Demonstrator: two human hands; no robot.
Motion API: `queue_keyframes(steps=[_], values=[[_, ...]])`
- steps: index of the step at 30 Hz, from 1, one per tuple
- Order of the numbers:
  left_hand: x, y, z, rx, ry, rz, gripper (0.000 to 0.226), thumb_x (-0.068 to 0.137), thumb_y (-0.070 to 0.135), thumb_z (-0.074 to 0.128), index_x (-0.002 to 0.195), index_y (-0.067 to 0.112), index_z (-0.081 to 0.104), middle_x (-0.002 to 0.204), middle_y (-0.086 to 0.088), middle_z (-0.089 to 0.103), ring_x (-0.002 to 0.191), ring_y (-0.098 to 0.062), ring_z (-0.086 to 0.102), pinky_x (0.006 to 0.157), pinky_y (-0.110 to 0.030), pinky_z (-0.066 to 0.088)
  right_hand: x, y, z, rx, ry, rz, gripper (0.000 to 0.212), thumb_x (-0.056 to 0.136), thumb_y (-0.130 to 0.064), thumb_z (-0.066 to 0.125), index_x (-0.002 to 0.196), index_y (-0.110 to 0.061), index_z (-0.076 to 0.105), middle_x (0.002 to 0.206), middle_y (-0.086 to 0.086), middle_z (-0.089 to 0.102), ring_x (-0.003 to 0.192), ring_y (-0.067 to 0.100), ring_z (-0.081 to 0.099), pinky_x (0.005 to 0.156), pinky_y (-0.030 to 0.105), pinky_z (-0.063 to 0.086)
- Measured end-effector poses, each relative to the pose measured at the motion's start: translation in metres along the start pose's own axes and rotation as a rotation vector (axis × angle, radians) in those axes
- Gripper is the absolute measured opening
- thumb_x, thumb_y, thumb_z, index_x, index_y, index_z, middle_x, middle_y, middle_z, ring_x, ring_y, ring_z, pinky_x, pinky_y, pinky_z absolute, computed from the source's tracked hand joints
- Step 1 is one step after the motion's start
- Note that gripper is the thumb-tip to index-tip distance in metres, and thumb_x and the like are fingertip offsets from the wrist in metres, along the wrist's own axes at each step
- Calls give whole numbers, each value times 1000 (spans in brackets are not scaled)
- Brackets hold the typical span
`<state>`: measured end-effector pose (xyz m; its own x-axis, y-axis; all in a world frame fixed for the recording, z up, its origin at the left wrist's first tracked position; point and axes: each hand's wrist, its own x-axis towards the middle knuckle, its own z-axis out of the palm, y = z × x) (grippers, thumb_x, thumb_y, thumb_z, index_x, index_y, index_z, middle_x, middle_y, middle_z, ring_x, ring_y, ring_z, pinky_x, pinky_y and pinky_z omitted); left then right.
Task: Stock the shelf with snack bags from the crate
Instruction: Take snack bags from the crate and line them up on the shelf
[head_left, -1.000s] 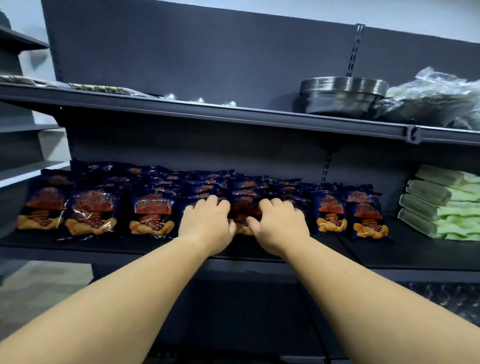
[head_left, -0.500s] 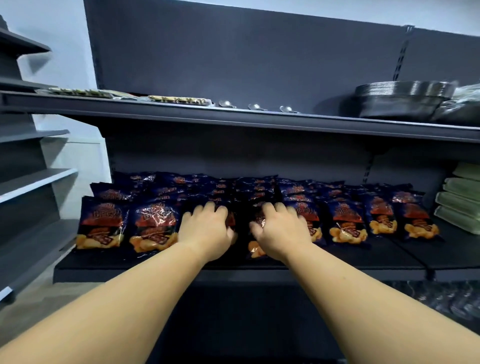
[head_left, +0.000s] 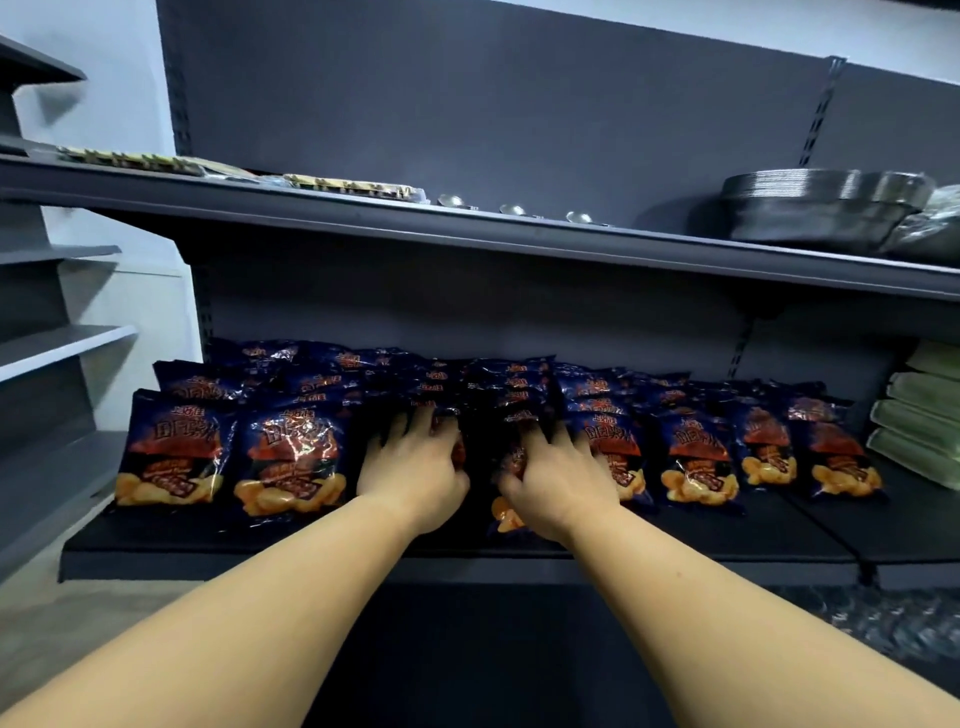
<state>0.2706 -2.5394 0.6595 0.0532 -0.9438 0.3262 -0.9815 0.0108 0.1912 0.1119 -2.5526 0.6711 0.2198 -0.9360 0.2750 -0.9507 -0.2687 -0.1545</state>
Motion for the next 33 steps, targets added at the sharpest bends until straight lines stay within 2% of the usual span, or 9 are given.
queue_keyframes(steps=[3, 6, 9, 17, 22, 25, 27, 30, 33], values=[[6, 0, 16, 61, -7, 2, 69, 93, 47, 44, 152, 31, 13, 161, 1, -5, 147, -26, -11, 117, -51, -5, 11, 14, 11, 19, -7, -29, 69, 92, -56, 42, 151, -30, 18, 159, 3, 17, 146, 30, 13, 113, 50, 19], [10, 0, 33, 104, -12, 17, 70, 95, 51, 37, 153, 32, 4, 161, 0, -14, 145, -25, -20, 115, -54, -12, 20, 25, 29, 16, -48, -60, 72, 95, -57, 37, 154, -32, 5, 163, -4, -3, 149, 25, -4, 119, 49, 5], [19, -1, 45, 140, -28, 19, 69, 96, 54, 31, 153, 32, -2, 160, -1, -19, 143, -25, -26, 114, -55, -15, 29, 31, 47, 32, -53, -96, 70, 97, -57, 32, 155, -31, 0, 162, -5, -11, 148, 23, -12, 120, 49, -1], [39, -12, 77, 197, 38, -8, 64, 98, 55, 14, 151, 33, -14, 158, 2, -24, 139, -25, -35, 109, -54, -25, 50, 37, 77, 38, -76, -101, 74, 97, -59, 25, 154, -27, -11, 159, -1, -23, 144, 20, -26, 118, 45, -12], [51, -15, 87, 212, 99, 4, 63, 97, 57, 9, 152, 32, -8, 161, 1, -15, 143, -28, -27, 110, -54, -23, 64, 38, 88, 16, -49, -100, 75, 96, -59, 23, 153, -26, -13, 159, -1, -23, 144, 20, -27, 117, 45, -15], [54, -16, 92, 220, 119, 9, 72, 87, 59, -2, 153, 31, -1, 162, 0, -5, 145, -29, -20, 108, -52, -24, 67, 38, 92, 10, -22, -99, 75, 96, -59, 25, 153, -26, -12, 160, 0, -21, 144, 21, -26, 117, 46, -14], [54, -16, 93, 223, 106, 8, 73, 85, 59, -4, 153, 31, -3, 162, -1, -6, 144, -29, -21, 108, -52, -24, 67, 37, 93, 8, -16, -96, 75, 96, -58, 25, 153, -25, -11, 160, 0, -21, 145, 22, -26, 117, 46, -14], [52, -14, 88, 202, 78, 2, 64, 95, 58, 6, 152, 32, -9, 161, 1, -14, 143, -27, -27, 109, -52, -24, 65, 37, 90, 1, -36, -85, 75, 96, -59, 24, 153, -26, -11, 160, 0, -21, 144, 22, -26, 118, 47, -13], [48, -10, 82, 178, 85, -9, 61, 98, 54, 12, 152, 34, -7, 160, 3, -16, 143, -24, -28, 111, -53, -22, 61, 37, 84, -4, -36, -87, 74, 96, -60, 24, 153, -27, -10, 160, -1, -21, 145, 22, -25, 118, 47, -13]])
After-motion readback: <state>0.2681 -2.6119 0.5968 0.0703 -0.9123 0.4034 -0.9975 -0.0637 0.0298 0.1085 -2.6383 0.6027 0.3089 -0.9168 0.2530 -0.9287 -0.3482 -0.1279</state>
